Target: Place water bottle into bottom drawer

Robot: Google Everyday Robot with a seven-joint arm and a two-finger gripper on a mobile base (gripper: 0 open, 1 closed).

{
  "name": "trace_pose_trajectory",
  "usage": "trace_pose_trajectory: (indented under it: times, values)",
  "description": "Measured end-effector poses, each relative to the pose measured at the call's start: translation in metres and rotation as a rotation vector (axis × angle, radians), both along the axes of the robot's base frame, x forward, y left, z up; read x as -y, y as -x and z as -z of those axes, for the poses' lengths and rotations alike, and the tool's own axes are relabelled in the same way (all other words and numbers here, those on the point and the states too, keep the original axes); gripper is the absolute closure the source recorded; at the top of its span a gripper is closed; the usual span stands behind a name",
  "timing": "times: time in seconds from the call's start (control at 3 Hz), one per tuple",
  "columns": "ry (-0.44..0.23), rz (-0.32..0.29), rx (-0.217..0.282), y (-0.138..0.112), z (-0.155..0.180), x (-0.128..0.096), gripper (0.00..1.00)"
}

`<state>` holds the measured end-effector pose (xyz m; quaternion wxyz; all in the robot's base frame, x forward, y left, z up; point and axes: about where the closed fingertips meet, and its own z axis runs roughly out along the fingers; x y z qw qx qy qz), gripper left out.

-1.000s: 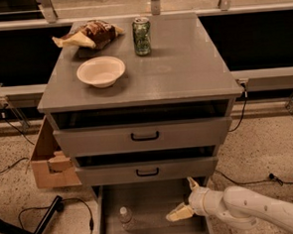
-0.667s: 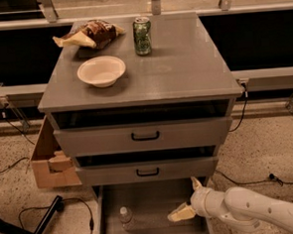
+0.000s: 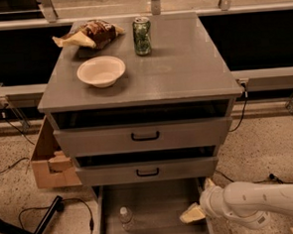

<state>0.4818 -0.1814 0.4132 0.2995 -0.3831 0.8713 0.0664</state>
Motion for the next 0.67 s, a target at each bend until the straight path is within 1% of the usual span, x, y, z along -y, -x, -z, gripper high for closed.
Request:
trace_pose_trajectory:
  times: [0.33, 0.67]
  values:
    - [0.137, 0.106, -0.070, 0.025, -0.019, 0.042, 0.00]
    - [0.263, 0.291, -0.101, 0.052, -0.053, 0.096, 0.00]
